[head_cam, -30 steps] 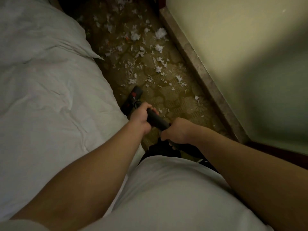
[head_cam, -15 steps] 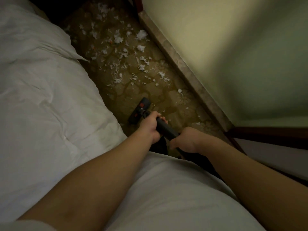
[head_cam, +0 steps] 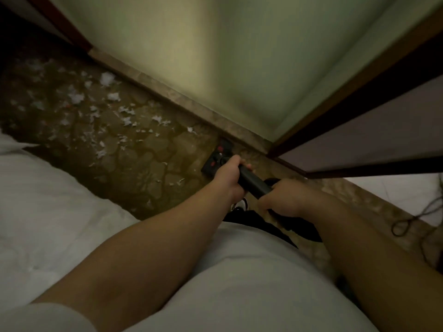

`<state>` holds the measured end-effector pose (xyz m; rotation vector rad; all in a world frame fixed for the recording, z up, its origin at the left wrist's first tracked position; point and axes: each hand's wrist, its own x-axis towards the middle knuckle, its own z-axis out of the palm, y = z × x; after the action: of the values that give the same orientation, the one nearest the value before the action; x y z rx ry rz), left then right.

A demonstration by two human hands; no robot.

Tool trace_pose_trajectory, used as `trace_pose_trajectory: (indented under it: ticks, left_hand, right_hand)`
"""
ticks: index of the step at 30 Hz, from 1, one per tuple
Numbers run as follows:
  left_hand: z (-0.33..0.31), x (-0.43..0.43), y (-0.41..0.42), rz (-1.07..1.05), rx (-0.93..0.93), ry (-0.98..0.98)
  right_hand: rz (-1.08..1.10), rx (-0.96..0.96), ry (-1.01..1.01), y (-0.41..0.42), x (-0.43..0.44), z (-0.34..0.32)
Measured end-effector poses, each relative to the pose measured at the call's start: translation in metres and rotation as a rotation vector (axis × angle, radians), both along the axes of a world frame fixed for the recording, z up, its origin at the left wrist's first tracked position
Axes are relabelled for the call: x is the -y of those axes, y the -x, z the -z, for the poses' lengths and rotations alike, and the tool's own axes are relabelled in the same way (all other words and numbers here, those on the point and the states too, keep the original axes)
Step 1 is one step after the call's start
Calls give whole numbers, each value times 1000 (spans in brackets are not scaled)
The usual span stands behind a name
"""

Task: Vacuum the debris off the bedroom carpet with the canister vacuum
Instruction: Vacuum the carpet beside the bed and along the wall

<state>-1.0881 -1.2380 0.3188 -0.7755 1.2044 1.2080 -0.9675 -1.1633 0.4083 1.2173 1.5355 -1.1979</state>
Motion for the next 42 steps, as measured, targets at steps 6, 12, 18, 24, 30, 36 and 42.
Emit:
trace_pose_trajectory:
  ticks: [6,12,18,24,30,36,42]
  left_hand:
    - [-3,-21,-28,87,42,8]
    - [-1,-13,-3,92,6,-2]
    - [-1,15,87,11,-29,25]
    - [8,56,207,-81,-86,23]
    - [9,110,332,-104,-50,25]
    - [3,151,439,-140,-55,15]
    - [5,173,516,-212,-64,13]
  right_hand:
    - [98,-30,-13,-30,-13,-6]
    - [89,-25,-6,-4,-6,-5]
    - [32,-36,-23,83,14,-6]
    - [-67,-78,-89,208,50,9]
    - [-104,-42,-113,334,103,11]
    - [-123,-55,-95,442,141,10]
    - [-165,-93,-67,522,156,17]
